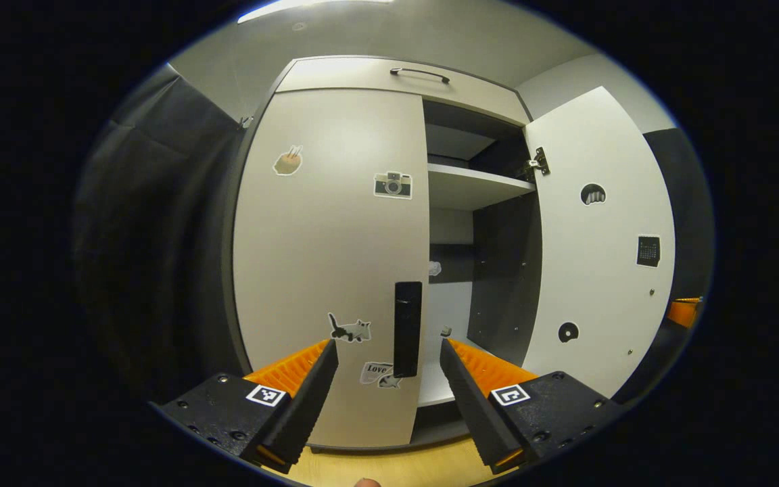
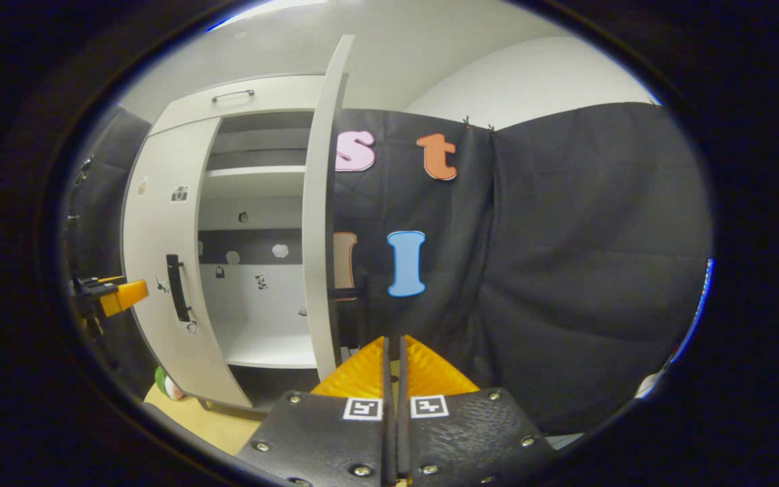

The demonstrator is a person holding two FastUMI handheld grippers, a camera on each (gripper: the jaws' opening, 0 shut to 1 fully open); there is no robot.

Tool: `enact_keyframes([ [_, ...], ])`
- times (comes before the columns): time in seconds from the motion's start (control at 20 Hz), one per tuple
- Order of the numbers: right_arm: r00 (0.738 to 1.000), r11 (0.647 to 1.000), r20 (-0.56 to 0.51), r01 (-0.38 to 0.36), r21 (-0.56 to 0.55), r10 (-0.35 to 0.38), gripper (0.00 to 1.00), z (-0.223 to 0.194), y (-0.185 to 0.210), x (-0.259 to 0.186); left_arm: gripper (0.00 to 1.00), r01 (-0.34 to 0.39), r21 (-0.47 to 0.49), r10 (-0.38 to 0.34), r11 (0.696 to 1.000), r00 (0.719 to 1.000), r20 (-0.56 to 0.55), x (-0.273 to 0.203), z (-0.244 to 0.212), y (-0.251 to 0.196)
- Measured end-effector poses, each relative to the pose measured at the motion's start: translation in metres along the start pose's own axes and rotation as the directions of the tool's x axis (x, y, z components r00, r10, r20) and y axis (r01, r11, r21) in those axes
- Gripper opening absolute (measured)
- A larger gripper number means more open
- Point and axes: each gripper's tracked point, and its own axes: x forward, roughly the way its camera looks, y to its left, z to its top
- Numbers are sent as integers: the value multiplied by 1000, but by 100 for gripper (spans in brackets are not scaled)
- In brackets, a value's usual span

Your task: Open the right door of the double-door shoe cabinet with the right hand, and open the left door with the left hand.

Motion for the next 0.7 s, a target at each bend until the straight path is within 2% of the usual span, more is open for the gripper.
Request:
enact_keyframes([
  [0.25,995,995,-5,101,10,-101,1,-4,-40,-19,95,-6,26,6,1000,1000,-9,43,-9,-8],
  [0.35,990,990,-14,139,8,-138,1,-10,-54,-25,89,-18,47,19,999,1000,-9,56,-15,-9],
  [0.4,988,988,-20,155,6,-154,1,-12,-61,-28,80,-24,52,24,998,1000,-10,63,-17,-9],
  [0.65,975,976,-56,216,-8,-216,1,-26,-79,-36,71,-36,52,38,998,998,-42,87,-31,-9],
  [0.7,973,975,-64,220,-7,-220,1,-28,-81,-37,63,-39,49,42,998,998,-51,89,-34,-9],
])
